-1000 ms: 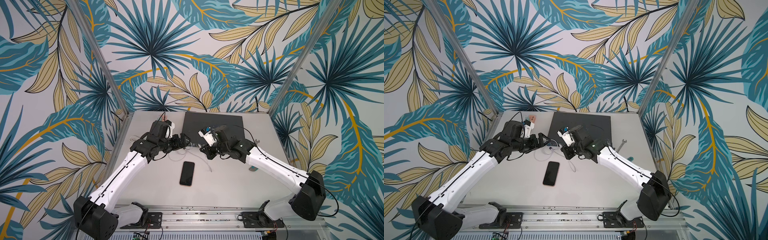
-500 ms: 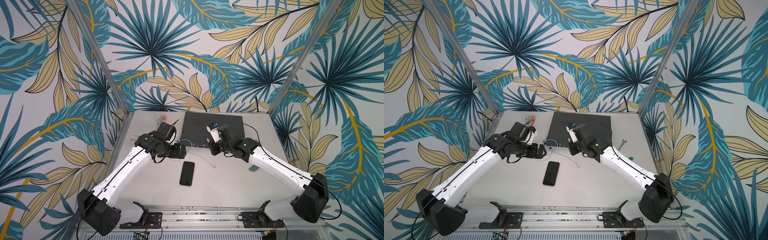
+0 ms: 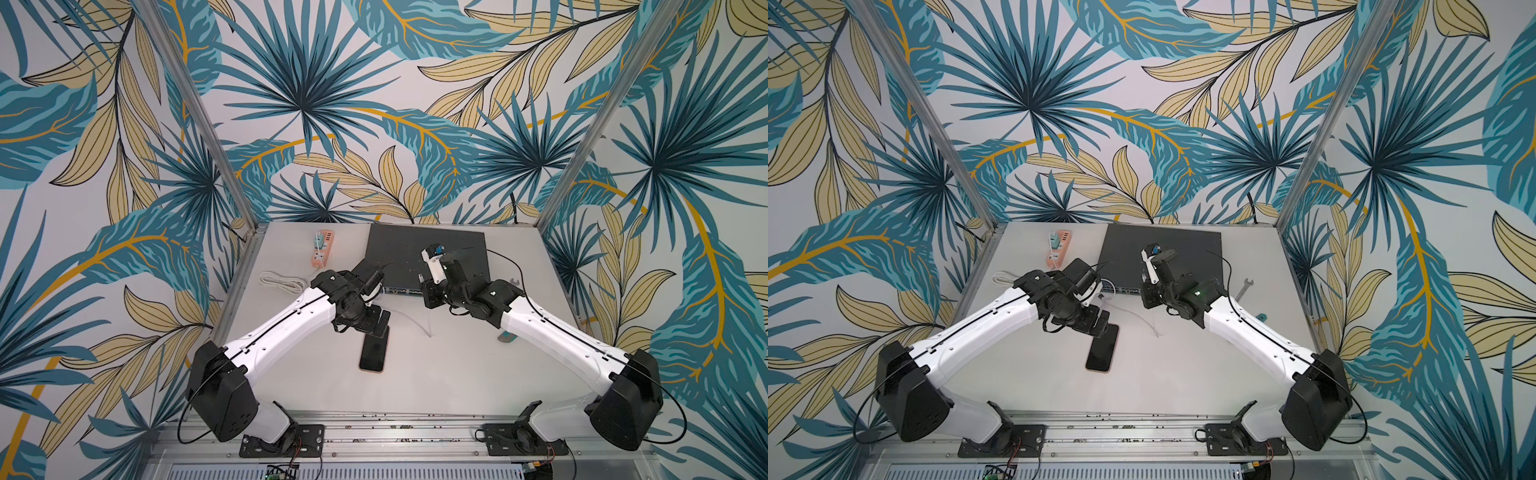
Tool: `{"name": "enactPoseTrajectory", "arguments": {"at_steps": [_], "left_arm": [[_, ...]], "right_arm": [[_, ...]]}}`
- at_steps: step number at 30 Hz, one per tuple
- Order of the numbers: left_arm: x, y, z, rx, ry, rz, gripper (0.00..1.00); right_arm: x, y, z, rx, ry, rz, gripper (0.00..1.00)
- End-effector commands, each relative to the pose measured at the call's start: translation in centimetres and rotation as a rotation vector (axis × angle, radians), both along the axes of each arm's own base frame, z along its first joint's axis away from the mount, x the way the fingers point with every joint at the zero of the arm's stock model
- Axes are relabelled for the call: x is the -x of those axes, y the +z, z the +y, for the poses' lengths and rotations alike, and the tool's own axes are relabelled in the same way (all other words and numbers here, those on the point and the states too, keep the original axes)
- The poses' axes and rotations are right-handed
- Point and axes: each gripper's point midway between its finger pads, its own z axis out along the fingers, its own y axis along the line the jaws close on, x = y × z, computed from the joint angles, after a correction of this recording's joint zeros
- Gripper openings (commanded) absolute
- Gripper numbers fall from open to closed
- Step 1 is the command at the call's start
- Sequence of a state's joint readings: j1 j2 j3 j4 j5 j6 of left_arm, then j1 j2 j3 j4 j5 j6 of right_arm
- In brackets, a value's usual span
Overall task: Plug the charging cable into the phone
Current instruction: Pick up the phone at the center of the board.
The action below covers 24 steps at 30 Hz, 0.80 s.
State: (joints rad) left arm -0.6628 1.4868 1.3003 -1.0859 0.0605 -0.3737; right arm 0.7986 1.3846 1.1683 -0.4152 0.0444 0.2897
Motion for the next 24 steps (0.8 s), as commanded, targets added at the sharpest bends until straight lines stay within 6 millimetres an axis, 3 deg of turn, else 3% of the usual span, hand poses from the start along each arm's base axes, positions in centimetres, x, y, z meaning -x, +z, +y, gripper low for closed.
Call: {"name": "enactPoseTrajectory", "arguments": {"at_steps": [1,10,24], "left_arm": [[-0.1,-0.7,-0.5,0.012,0.003,0.004,1.00],[-0.2,-3.7,-1.1,-0.035,0.009,0.050,1.00],[-1.0,-5.0,-2.0,-0.028,0.047,0.058,1.00]], "right_arm": [[0.3,1.5,-0.6,-0.073,-0.030,-0.034,0.00],[1.1,0.5,-2.2,-0.072,-0.078,-0.019,0.00],[1.8,0.2,-2.6,-0.053,-0.052,-0.026,0.00]]}}
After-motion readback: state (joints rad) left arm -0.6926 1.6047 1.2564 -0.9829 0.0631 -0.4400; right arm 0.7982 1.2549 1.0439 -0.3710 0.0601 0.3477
